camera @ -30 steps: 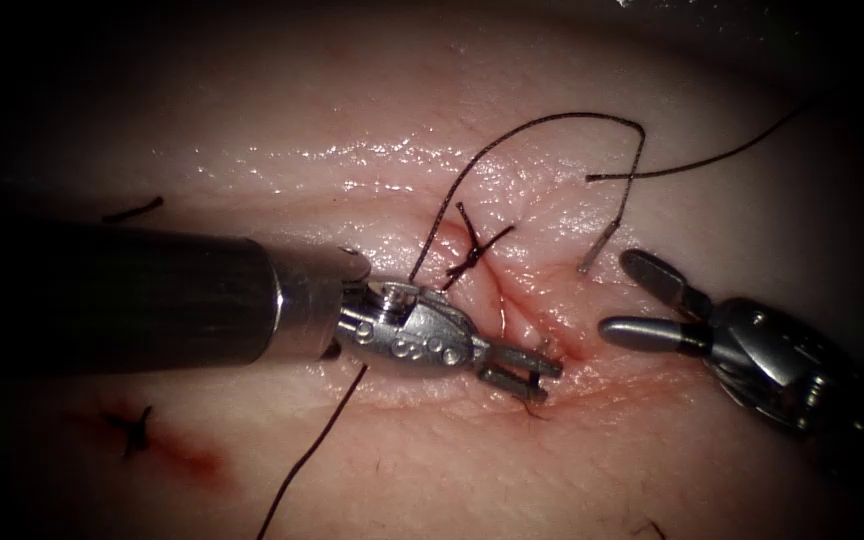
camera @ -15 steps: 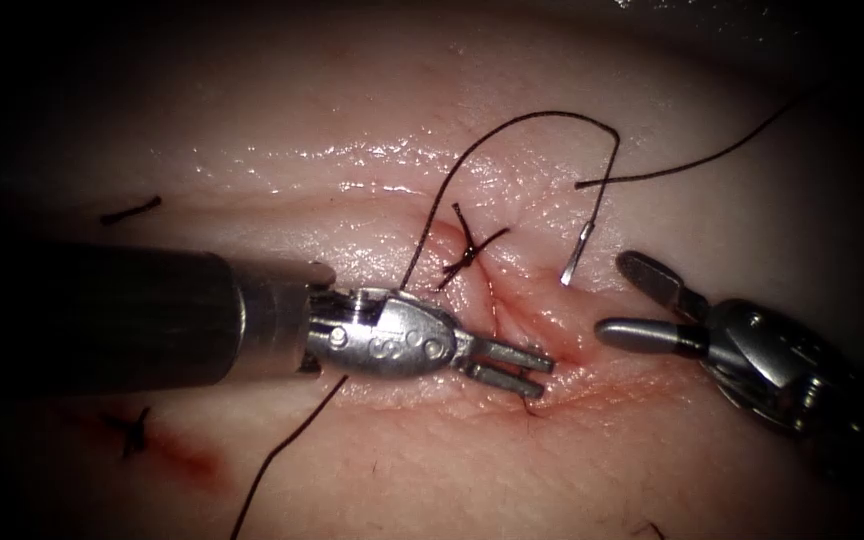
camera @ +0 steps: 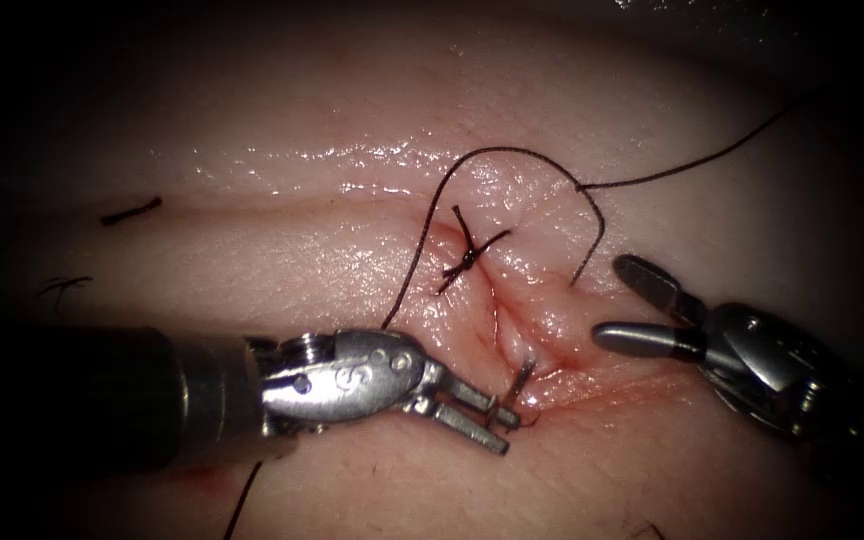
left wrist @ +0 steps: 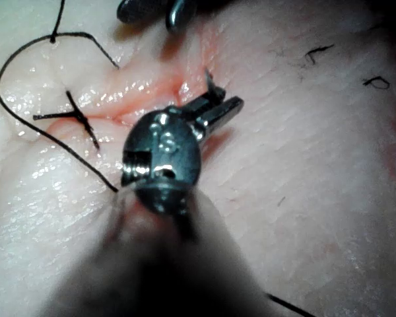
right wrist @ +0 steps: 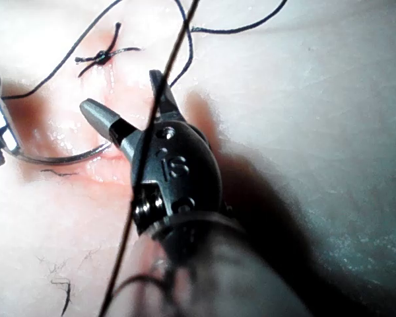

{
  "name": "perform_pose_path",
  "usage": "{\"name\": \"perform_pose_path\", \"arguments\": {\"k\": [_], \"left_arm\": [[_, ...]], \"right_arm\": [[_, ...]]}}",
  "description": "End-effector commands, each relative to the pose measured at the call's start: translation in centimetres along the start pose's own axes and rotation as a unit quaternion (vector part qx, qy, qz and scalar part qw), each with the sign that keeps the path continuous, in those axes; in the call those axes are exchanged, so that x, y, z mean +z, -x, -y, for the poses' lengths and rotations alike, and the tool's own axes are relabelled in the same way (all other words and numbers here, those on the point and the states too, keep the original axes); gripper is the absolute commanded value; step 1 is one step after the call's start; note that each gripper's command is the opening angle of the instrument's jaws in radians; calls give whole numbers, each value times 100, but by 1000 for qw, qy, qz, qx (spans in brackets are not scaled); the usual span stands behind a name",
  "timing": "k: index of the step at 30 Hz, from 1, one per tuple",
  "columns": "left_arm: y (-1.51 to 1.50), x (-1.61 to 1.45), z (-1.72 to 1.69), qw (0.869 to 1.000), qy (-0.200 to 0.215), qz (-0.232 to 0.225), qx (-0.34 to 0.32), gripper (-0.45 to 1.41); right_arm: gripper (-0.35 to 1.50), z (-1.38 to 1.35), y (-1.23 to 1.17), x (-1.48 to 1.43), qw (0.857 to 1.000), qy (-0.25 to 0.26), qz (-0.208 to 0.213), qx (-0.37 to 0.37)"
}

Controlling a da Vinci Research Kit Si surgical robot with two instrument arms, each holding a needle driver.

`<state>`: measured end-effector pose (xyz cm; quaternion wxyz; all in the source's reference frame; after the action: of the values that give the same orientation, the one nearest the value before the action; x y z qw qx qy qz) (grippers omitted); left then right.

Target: Wound Closure

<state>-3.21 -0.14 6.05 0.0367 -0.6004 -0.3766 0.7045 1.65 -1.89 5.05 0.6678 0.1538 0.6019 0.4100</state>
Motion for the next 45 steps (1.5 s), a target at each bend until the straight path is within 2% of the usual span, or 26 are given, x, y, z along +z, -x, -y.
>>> {"name": "perform_pose_path", "arguments": {"k": [1, 5, 11, 18, 21, 26, 28, 29, 32, 35, 38, 39, 40, 41, 43, 44, 45], "left_arm": [[5, 4, 1, 1000, 3, 0, -12, -45], [4, 3, -18, 999, 14, 1, -38, -45], [-10, 6, -53, 999, 18, -1, -45, -45], [-47, 0, -77, 999, -10, -8, 44, -45], [-64, -4, -79, 993, -35, -6, 109, -45], [-93, -14, -80, 977, -81, -5, 200, -45], [-104, -17, -80, 970, -96, -7, 222, -45], [-108, -19, -79, 969, -102, -10, 227, -45], [-121, -25, -78, 963, -118, -17, 242, -45], [-130, -29, -76, 959, -131, -16, 250, -45], [-132, -28, -74, 958, -139, -14, 249, -45], [-132, -27, -73, 958, -141, -13, 251, -45], [-131, -26, -72, 957, -143, -12, 250, -45], [-130, -24, -71, 956, -146, -9, 253, -45], [-126, -19, -69, 955, -150, -6, 257, -45], [-123, -16, -67, 953, -156, -2, 260, -45], [-120, -14, -65, 952, -160, 0, 260, -45]], "right_arm": [[81, 4, 5, 7, 1000, -2, 1, 8], [61, 7, 7, 6, 1000, -9, 7, 20], [56, 11, 7, 5, 999, -18, 17, 38], [51, 20, 3, 3, 997, -15, 28, 63], [49, 24, -1, 2, 997, -16, 28, 72], [47, 32, -9, 0, 995, -15, 29, 92], [39, 34, -12, -1, 994, -13, 32, 106], [27, 36, -13, -1, 993, -12, 37, 110], [8, 38, -14, -3, 992, -9, 56, 114], [7, 39, -14, -3, 990, -3, 76, 115], [7, 38, -14, -3, 990, -2, 77, 115], [2, 38, -14, -3, 990, -2, 77, 115], [-27, 39, -14, -3, 990, -2, 79, 116], [-35, 39, -14, -4, 989, -3, 77, 124], [-32, 41, -16, -4, 988, -2, 77, 134], [-6, 42, -17, -3, 988, -1, 77, 135], [29, 43, -20, -2, 987, 1, 73, 146]]}}
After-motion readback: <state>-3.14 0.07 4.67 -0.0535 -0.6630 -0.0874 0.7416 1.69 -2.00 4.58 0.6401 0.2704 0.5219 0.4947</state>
